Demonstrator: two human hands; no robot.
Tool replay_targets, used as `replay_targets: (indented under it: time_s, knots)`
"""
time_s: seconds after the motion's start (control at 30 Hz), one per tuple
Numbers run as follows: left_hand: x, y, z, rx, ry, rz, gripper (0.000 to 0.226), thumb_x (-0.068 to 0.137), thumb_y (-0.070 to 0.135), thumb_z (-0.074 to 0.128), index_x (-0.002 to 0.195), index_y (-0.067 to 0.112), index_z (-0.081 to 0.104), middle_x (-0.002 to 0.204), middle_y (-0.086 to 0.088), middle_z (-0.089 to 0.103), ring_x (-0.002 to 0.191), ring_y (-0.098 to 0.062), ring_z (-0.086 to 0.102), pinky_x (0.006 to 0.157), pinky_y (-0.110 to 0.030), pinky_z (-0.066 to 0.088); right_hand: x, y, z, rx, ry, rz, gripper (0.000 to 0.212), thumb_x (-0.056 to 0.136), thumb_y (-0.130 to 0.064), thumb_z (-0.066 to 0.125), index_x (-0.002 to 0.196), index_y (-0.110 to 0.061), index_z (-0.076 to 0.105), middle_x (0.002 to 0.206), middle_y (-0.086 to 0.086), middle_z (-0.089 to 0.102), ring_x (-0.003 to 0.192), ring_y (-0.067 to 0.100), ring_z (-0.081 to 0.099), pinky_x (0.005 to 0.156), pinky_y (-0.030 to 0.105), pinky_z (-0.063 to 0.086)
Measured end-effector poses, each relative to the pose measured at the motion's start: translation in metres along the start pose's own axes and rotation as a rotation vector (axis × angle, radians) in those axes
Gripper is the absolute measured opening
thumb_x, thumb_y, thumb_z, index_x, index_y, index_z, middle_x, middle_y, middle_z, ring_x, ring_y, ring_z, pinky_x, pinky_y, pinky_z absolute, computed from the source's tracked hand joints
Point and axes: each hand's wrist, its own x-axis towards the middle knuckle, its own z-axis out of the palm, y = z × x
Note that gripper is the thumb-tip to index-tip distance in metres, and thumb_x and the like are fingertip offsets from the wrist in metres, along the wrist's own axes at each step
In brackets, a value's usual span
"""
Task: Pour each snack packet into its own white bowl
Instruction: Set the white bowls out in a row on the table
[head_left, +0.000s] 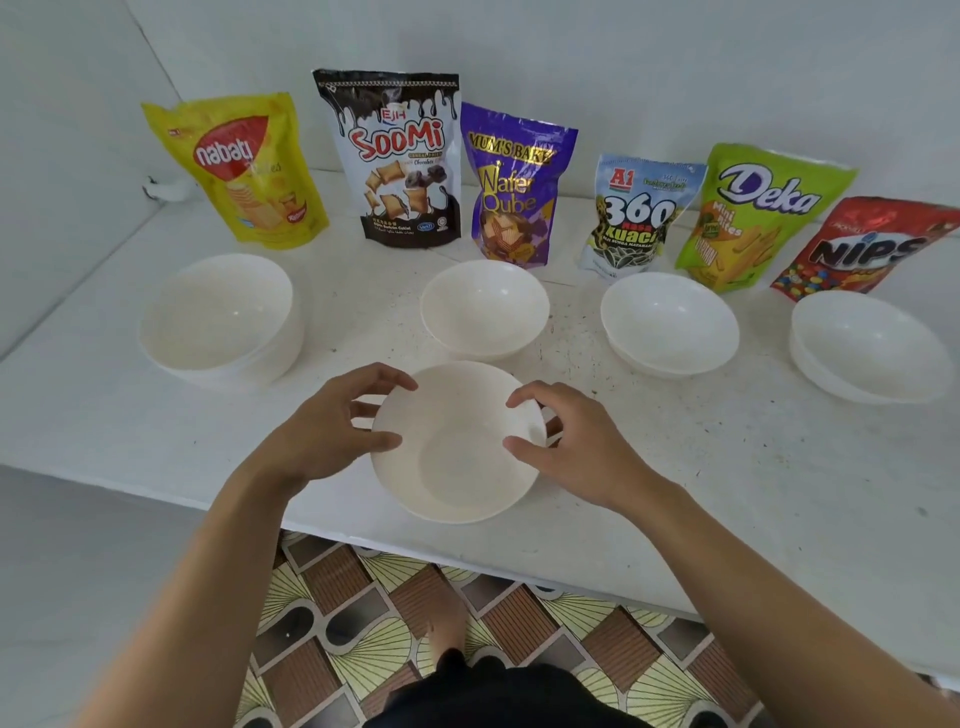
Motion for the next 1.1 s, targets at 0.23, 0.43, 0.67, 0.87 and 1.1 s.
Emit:
replay_targets:
  time_s: [0.23, 0.43, 0.67, 0.87, 1.1]
  knots:
    - [0.008, 0.008, -0.019, 0.000, 0.097, 0.062, 0.017, 0.090, 0.030, 0.074, 0.105, 0.038, 0.070, 0.105, 0.012, 0.072, 0.098, -0.010, 0.071, 0.091, -0.036, 0.056, 0.021, -0.024, -0.004, 0.011, 0.196, -0.082, 0.025, 0.084, -0.047, 0.073, 0.105, -0.039, 0.063, 0.125, -0.011, 0.046, 0.114, 0.003, 0.051, 0.091, 0.027, 0.046]
    - [0.007, 0.017, -0.055, -0.133, 0.447, 0.193, 0.008, 0.098, 0.026, 0.065, 0.100, 0.022, 0.071, 0.069, 0.003, 0.060, 0.066, -0.015, 0.057, 0.075, -0.034, 0.051, 0.065, -0.084, 0.003, 0.078, 0.197, -0.246, 0.014, 0.090, -0.029, 0.071, 0.102, -0.027, 0.066, 0.103, -0.007, 0.065, 0.095, 0.004, 0.062, 0.076, 0.008, 0.043]
    - [-0.001, -0.016, -0.131, 0.015, 0.738, 0.115, 0.005, 0.095, 0.022, 0.068, 0.095, 0.028, 0.069, 0.088, -0.002, 0.067, 0.079, -0.017, 0.061, 0.071, -0.031, 0.048, 0.129, -0.153, 0.056, 0.159, 0.135, -0.283, 0.005, 0.088, -0.016, 0.070, 0.091, -0.019, 0.067, 0.083, 0.001, 0.068, 0.070, 0.008, 0.061, 0.063, 0.014, 0.045]
    - [0.012, -0.063, -0.185, 0.172, 0.838, -0.093, 0.025, 0.092, 0.023, 0.070, 0.116, 0.024, 0.064, 0.112, -0.009, 0.060, 0.094, -0.021, 0.058, 0.084, -0.031, 0.043, 0.185, -0.181, 0.110, 0.048, 0.096, -0.176, 0.011, 0.087, -0.022, 0.067, 0.097, -0.021, 0.064, 0.090, 0.002, 0.065, 0.078, 0.019, 0.064, 0.061, 0.025, 0.053]
    - [0.029, -0.085, -0.198, 0.221, 0.637, -0.171, 0.043, 0.082, 0.019, 0.078, 0.120, 0.030, 0.063, 0.115, -0.006, 0.057, 0.096, -0.023, 0.061, 0.087, -0.035, 0.052, 0.210, -0.182, 0.152, -0.139, 0.071, -0.085, 0.030, 0.086, -0.025, 0.068, 0.114, -0.024, 0.058, 0.111, 0.002, 0.048, 0.092, 0.021, 0.060, 0.082, 0.038, 0.054]
